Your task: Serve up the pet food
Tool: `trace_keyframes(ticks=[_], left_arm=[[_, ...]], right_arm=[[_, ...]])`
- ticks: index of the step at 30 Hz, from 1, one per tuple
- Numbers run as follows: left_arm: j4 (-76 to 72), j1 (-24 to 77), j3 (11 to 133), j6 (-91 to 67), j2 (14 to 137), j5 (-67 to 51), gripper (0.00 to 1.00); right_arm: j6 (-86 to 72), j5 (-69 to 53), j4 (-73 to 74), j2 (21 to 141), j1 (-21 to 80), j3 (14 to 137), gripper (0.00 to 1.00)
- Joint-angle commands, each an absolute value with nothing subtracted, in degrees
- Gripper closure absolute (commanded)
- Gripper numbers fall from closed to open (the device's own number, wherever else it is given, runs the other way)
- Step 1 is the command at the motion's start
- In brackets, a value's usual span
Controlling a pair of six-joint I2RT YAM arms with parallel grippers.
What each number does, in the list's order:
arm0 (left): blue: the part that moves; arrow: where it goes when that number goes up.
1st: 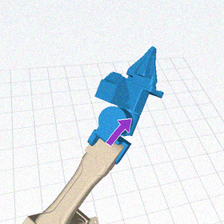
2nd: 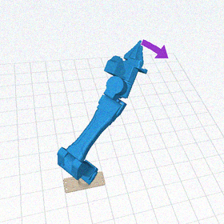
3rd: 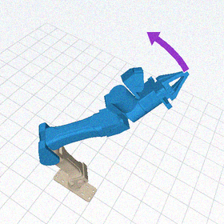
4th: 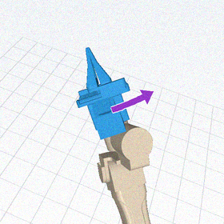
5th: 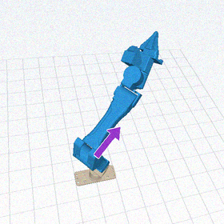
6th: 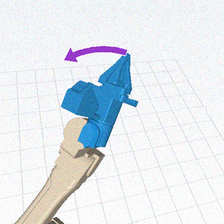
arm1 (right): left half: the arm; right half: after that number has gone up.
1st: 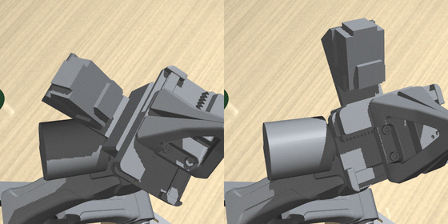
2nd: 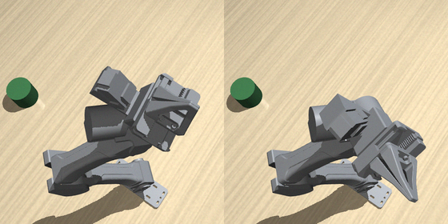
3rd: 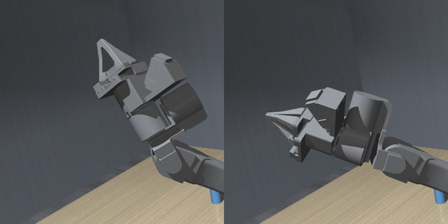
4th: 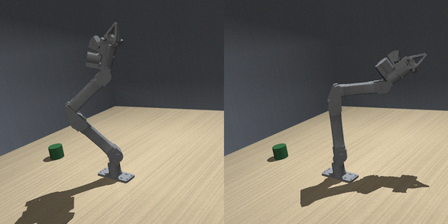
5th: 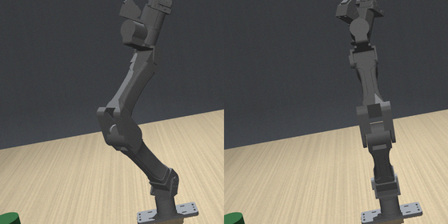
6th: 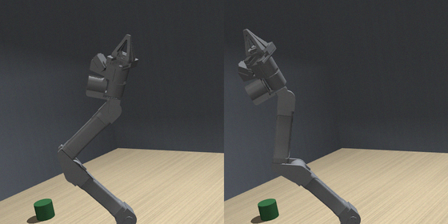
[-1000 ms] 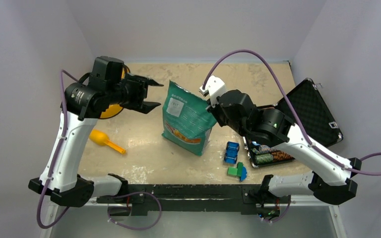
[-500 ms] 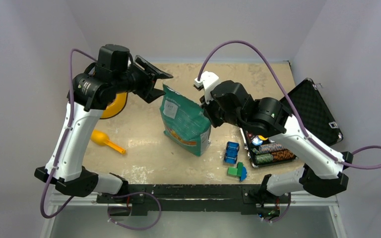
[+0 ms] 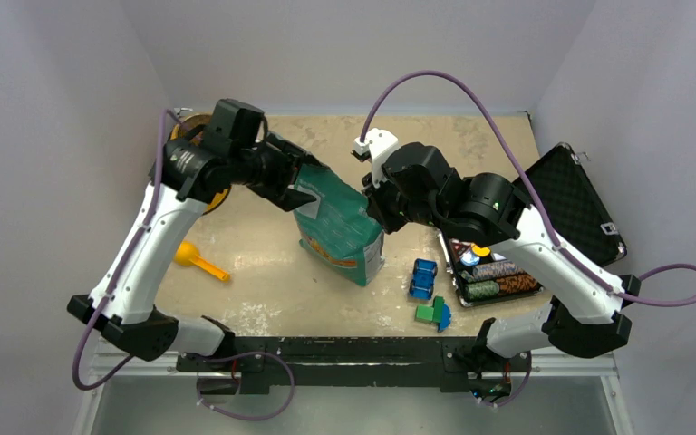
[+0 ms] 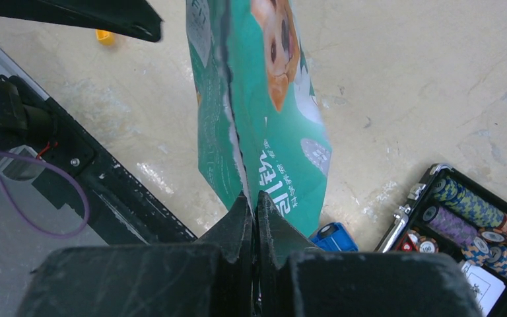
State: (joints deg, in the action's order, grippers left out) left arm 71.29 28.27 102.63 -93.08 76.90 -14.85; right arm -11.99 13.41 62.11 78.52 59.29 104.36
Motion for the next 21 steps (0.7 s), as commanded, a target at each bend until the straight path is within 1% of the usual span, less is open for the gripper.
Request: trace_keyframes(ticks=[1, 4, 8, 10, 11, 13, 15, 17, 19, 21], left_arm=[[69.9, 32.88, 108.98, -92.49, 82.1, -13.58, 0.34], [68.91, 34.49, 108.61, -92.16, 81.69, -10.54, 0.35], [66.83, 34.66, 107.16, -91.33, 81.9, -11.79, 0.37], [66.32, 34.77, 107.5, -90.49, 82.74, -13.34, 0.42], [65.87, 34.89, 107.89, -89.43, 83.06, -13.74, 0.46], [64.3, 35.03, 108.95, -86.13, 83.75, -14.7, 0.6], [61.57, 34.63, 109.89, -82.26, 84.76, -17.94, 0.7], [55.87, 33.09, 109.81, -78.59, 86.76, -25.97, 0.8], [51.67, 31.32, 113.1, -75.04, 90.6, -36.23, 0.87], [54.31, 30.93, 124.15, -67.51, 97.87, -42.73, 0.95]], right_arm=[[-12.8, 11.6, 55.46, 75.67, 60.15, 107.97, 1.0], [-12.09, 11.33, 55.54, 75.59, 60.74, 107.8, 1.0], [-10.92, 10.4, 55.17, 75.72, 61.78, 107.41, 1.0], [-10.46, 10.29, 54.96, 75.67, 62.4, 107.36, 1.0], [-10.5, 10.18, 54.94, 75.67, 62.63, 107.52, 1.0], [-10.86, 9.51, 54.77, 75.55, 62.83, 107.87, 1.0], [-10.95, 7.58, 53.77, 75.03, 63.08, 107.77, 1.0], [-9.4, 4.09, 51.02, 74.0, 63.44, 106.22, 1.0], [-7.04, -0.26, 46.69, 72.82, 63.92, 103.67, 1.0], [-5.85, -4.05, 41.52, 72.16, 63.98, 100.59, 1.0]])
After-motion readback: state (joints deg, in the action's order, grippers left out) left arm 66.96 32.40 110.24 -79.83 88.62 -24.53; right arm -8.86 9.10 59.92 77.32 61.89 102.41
